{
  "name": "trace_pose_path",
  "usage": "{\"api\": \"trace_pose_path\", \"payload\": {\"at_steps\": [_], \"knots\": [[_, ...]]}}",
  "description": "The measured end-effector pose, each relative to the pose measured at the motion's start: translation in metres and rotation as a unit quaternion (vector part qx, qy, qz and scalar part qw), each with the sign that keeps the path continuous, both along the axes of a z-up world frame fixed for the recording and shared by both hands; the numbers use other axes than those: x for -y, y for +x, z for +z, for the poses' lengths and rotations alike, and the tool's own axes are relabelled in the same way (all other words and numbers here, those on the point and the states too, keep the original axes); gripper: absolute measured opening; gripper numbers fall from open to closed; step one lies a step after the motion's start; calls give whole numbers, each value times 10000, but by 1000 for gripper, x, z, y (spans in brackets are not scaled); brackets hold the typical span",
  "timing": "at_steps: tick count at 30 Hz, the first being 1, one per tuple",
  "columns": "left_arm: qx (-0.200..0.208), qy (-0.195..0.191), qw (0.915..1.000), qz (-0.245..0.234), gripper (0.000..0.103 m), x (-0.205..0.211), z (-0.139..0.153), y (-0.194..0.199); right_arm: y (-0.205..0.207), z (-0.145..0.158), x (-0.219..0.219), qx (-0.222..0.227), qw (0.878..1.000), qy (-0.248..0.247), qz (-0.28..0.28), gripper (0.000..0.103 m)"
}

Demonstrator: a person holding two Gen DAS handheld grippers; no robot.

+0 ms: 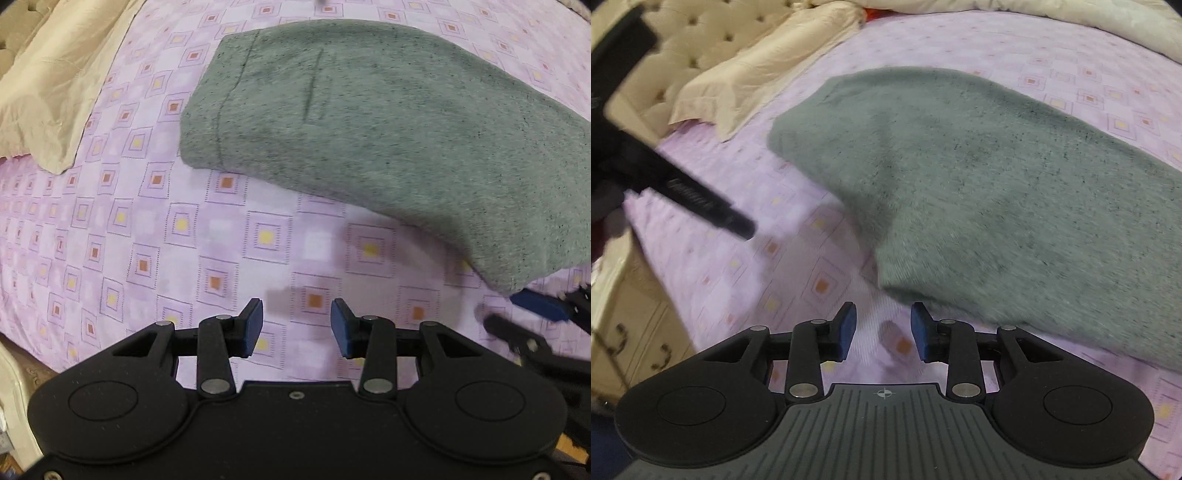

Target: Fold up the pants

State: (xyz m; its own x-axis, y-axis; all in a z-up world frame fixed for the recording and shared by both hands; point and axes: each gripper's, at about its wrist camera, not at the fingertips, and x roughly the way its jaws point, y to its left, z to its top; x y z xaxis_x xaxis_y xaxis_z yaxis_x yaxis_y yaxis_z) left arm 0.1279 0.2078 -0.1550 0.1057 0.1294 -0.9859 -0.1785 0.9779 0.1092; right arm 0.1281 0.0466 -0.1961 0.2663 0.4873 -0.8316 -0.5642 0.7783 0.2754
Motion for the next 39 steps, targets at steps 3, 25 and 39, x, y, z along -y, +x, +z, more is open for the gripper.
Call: {"api": "trace_pose_path", "payload": {"at_steps": [3,25,39], "knots": [[36,-50,9999,-85,49,-10,2,-2,-3,1,-20,357,9986,-156,-346,32],[93,-645,9969,432,49,-49,-1,-22,34,34,-29,433,9966,-97,-696,9],[-57,-623,9960,633,49,-69,-9,-24,7,21,-34,139,9984,-164,-529,9]]}}
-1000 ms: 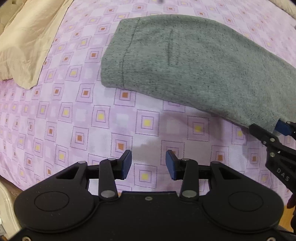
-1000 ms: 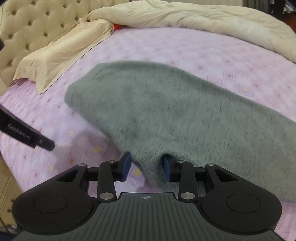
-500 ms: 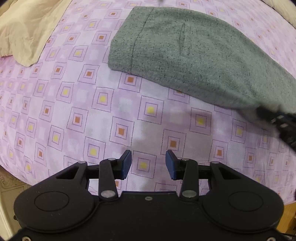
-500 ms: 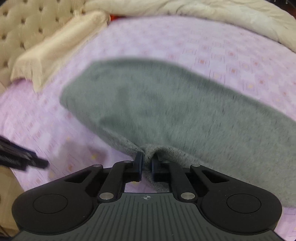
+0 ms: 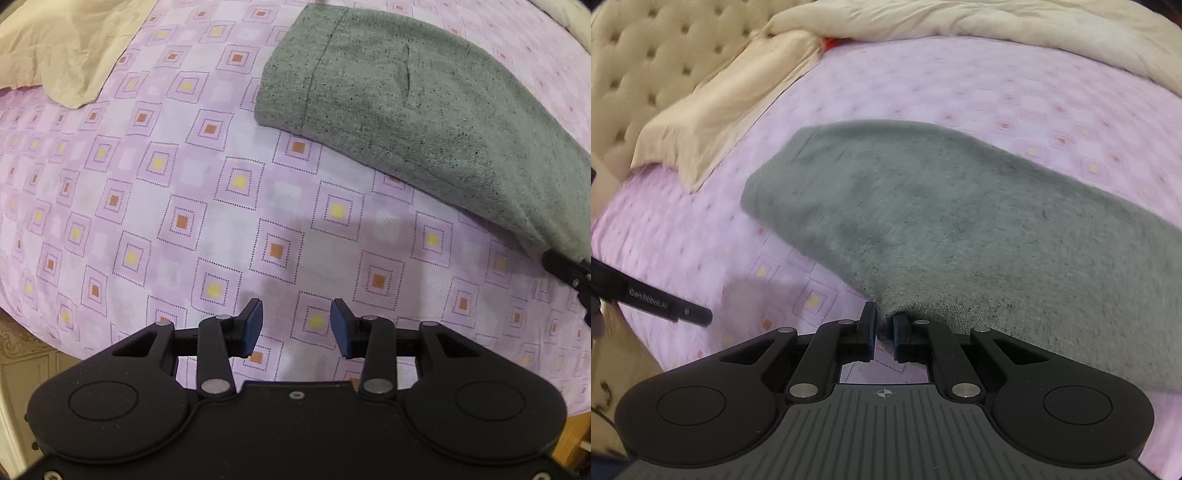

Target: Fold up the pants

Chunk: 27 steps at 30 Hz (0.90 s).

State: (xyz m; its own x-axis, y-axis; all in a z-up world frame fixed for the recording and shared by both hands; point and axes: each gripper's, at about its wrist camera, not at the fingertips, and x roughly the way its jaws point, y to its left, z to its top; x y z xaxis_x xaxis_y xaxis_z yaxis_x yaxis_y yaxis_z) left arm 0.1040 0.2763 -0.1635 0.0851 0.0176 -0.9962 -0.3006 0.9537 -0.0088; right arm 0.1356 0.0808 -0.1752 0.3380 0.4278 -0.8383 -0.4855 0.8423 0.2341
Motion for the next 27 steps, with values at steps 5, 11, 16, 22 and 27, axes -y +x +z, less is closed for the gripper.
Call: {"api": "trace_pose_path", "payload": {"at_steps": [5,11,16,22,27], "knots": [[43,143,9987,-497,49,16,3,13,-15,-12,-14,99,9985,-383,381,9],[354,201,9929,-1115,49,40,13,47,-32,-22,-27,453,9919,-936,733,9],[820,312,9824,-1652,50,64,17,87,-31,-23,-23,417,9942,-871,478,10],[457,646,9793,-1862,54,60,-20,117,-39,-17,-19,346,9934,-939,563,12],[-233,593,9817,-1794,57,33,-52,110,-43,3,-4,25,9959,-605,676,12]]}}
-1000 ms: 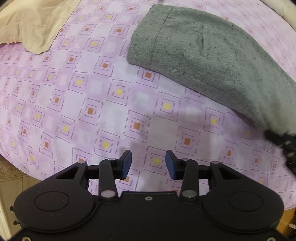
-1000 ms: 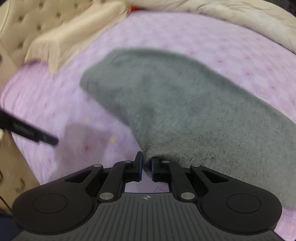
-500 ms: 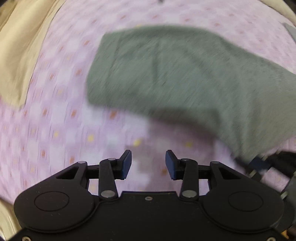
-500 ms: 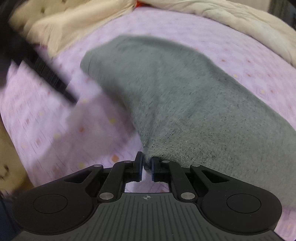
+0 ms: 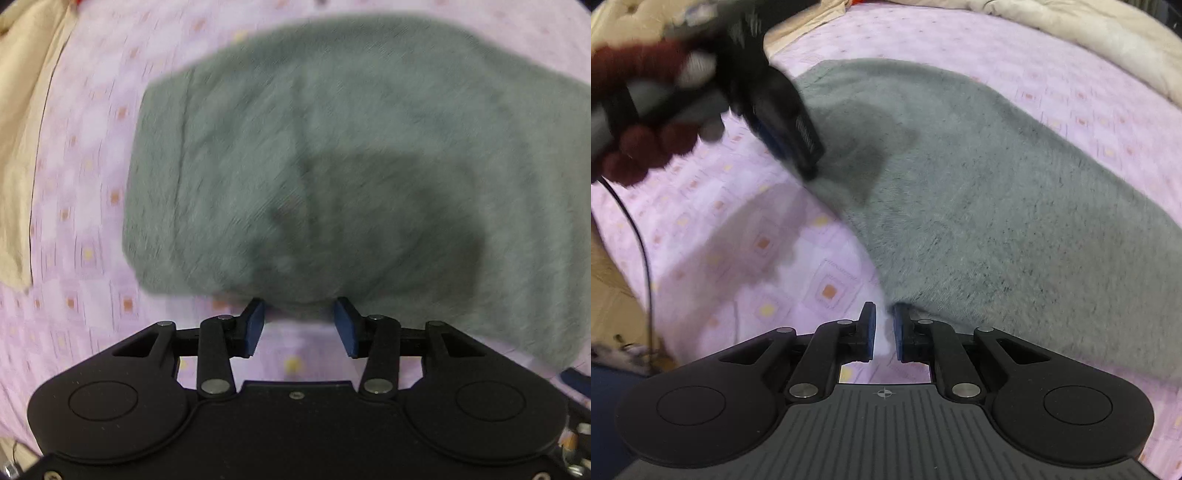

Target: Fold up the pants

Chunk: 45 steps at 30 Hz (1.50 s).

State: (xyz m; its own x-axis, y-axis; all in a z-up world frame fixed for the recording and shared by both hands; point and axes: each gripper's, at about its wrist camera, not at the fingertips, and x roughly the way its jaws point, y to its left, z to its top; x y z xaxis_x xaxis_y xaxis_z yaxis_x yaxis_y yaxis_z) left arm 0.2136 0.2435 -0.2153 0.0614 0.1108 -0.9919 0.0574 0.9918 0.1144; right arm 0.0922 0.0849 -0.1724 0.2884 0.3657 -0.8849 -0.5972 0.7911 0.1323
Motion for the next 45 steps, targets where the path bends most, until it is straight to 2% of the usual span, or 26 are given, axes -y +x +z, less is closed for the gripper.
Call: {"api": "trace_pose_path", "payload": {"at_steps": [2,5,7,9,11,13,14,16,19,24,27,32,37,42,43,44,45], "knots": [[-5,-145,9995,275,60,-14,-1,-4,0,11,6,192,9996,184,-25,11],[-38,-213,9985,497,59,-28,-3,-11,12,24,18,533,9952,513,-644,11],[10,-236,9984,517,59,-33,-2,-15,28,21,22,625,9914,433,-1069,11],[44,-190,9984,534,57,-37,-1,-21,41,8,20,615,9899,192,-1262,12],[75,-175,9984,527,54,-40,3,-30,51,-14,16,353,9910,-88,-1286,12],[156,-171,9986,474,53,-40,10,-38,55,-39,11,-130,9920,-482,-1158,12],[224,-164,9987,429,53,-35,18,-42,50,-38,9,107,9932,-459,-1067,12],[386,-148,9987,300,53,-31,30,-50,46,-34,7,106,9943,-503,-929,12],[662,-168,9977,43,53,-16,46,-61,36,-21,23,114,9937,-92,-1111,11],[1100,-282,9911,-694,53,32,67,-76,22,-8,64,189,9864,186,-1624,11],[1323,-296,9827,-1258,55,80,74,-86,19,-7,97,129,9818,173,-1886,11],[1462,-269,9666,-2087,57,154,72,-105,18,-13,158,10,9742,125,-2255,11],[1391,43,9538,-2661,58,218,50,-114,8,-11,217,-40,9649,189,-2620,11],[1340,569,9511,-2725,58,257,29,-104,4,-11,255,-113,9600,241,-2787,11],[1276,613,9518,-2720,54,261,25,-100,4,-11,263,-129,9596,269,-2799,11],[1214,568,9540,-2683,31,263,25,-93,7,-12,272,-141,9592,311,-2806,11],[1101,395,9595,-2563,17,264,26,-88,10,-13,278,-154,9588,360,-2814,11]]}}
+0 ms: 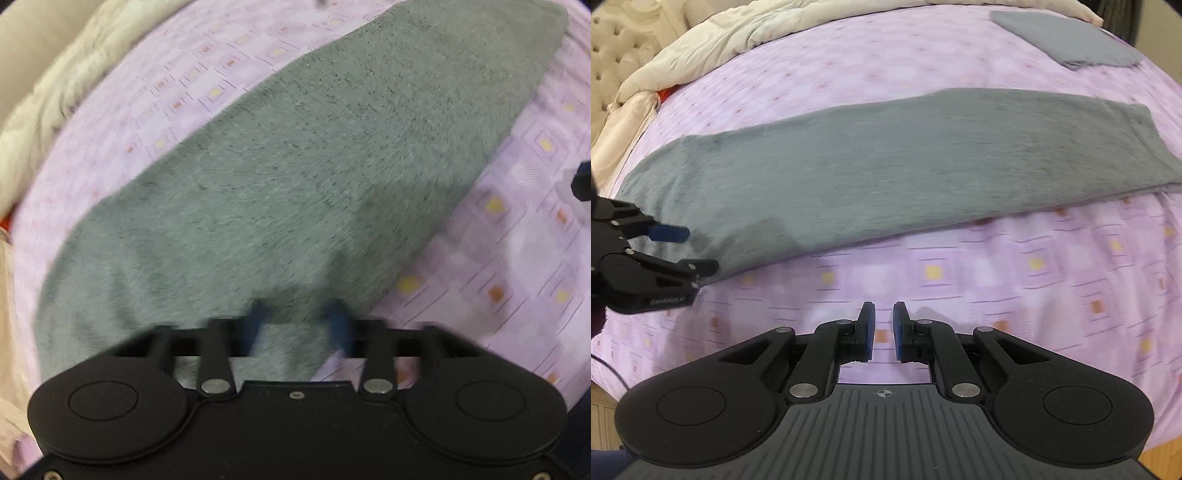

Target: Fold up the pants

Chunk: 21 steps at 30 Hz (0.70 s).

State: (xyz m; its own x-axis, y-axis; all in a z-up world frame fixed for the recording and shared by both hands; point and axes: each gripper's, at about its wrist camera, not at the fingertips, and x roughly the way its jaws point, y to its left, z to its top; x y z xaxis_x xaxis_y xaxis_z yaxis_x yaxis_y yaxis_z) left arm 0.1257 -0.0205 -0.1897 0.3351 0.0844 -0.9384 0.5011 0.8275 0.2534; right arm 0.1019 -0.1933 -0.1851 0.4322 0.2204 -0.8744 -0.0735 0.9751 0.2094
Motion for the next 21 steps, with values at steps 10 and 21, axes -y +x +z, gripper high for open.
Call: {"api": "trace_pose_path", "payload": {"at_steps": [10,21], "knots": [[35,-546,9873,1489,7,-19,32,55,30,-13,54,-143,9950,859,-493,24],[50,-271,9989,380,35,20,16,2,55,-35,46,-581,9697,2257,-734,31]]}}
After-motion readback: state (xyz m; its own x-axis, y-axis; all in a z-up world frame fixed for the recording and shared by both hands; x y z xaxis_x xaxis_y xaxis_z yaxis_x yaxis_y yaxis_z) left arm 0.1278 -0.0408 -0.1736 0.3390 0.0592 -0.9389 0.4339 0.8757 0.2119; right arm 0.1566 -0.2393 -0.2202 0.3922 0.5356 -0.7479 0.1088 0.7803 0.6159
